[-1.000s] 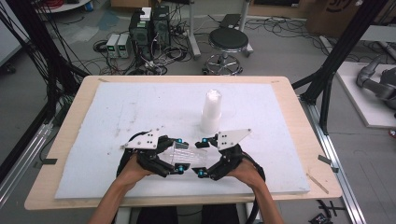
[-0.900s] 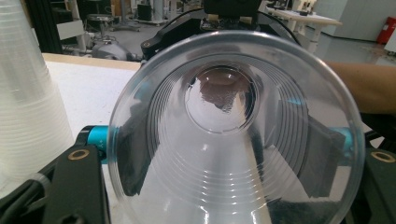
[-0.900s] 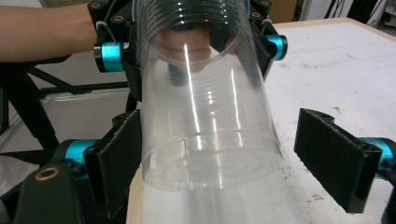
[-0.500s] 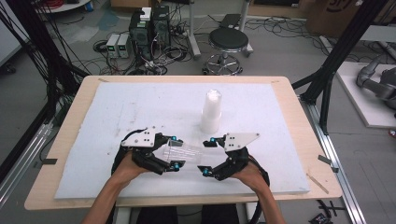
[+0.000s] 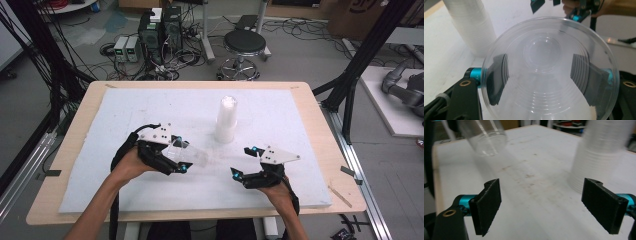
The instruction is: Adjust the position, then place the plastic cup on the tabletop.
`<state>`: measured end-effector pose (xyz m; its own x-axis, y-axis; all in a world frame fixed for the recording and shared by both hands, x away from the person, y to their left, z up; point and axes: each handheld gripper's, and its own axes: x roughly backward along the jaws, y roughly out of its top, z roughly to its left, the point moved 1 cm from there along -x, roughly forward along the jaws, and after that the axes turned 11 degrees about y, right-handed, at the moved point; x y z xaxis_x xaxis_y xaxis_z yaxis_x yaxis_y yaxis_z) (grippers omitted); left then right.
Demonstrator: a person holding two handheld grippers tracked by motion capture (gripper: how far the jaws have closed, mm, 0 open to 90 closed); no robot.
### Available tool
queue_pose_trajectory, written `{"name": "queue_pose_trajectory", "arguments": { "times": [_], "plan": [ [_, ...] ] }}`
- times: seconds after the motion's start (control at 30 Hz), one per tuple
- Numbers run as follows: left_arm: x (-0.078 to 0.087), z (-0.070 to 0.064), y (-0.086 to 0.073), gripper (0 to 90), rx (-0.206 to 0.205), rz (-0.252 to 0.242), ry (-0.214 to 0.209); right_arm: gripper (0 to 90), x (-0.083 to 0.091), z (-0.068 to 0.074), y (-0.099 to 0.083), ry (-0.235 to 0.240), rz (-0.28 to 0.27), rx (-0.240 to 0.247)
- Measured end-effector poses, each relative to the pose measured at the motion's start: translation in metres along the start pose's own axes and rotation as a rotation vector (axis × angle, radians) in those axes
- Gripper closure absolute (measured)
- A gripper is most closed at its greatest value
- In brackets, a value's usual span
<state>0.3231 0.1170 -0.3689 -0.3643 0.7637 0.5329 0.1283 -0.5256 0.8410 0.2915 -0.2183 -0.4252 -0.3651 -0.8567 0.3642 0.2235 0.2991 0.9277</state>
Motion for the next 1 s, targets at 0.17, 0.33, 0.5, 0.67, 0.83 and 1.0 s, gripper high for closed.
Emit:
{"name": "queue_pose_trajectory", "arguments": {
  "times": [0.17, 0.33, 0.5, 0.67, 0.83, 1.0],
  "plan": [
    [0.001, 0.008, 0.009, 30.0, -0.040, 0.112, 0.015, 16.2, 0.010, -0.010, -0.014, -0.140, 0.006, -0.060],
    [0.001, 0.016, 0.015, 30.0, -0.042, 0.194, 0.019, 16.3, 0.016, -0.017, -0.026, -0.238, 0.015, -0.094],
    [0.002, 0.022, 0.020, 30.0, -0.065, 0.262, 0.045, 16.3, 0.019, -0.022, -0.034, -0.266, 0.016, -0.111],
    [0.003, 0.025, 0.021, 30.0, -0.062, 0.282, 0.050, 16.3, 0.021, -0.024, -0.038, -0.274, 0.017, -0.120],
    [0.003, 0.026, 0.021, 30.0, -0.055, 0.297, 0.060, 16.3, 0.023, -0.025, -0.041, -0.284, 0.008, -0.124],
    [0.001, 0.026, 0.022, 30.0, -0.060, 0.308, 0.065, 16.3, 0.024, -0.025, -0.041, -0.284, -0.004, -0.140]
  ]
}}
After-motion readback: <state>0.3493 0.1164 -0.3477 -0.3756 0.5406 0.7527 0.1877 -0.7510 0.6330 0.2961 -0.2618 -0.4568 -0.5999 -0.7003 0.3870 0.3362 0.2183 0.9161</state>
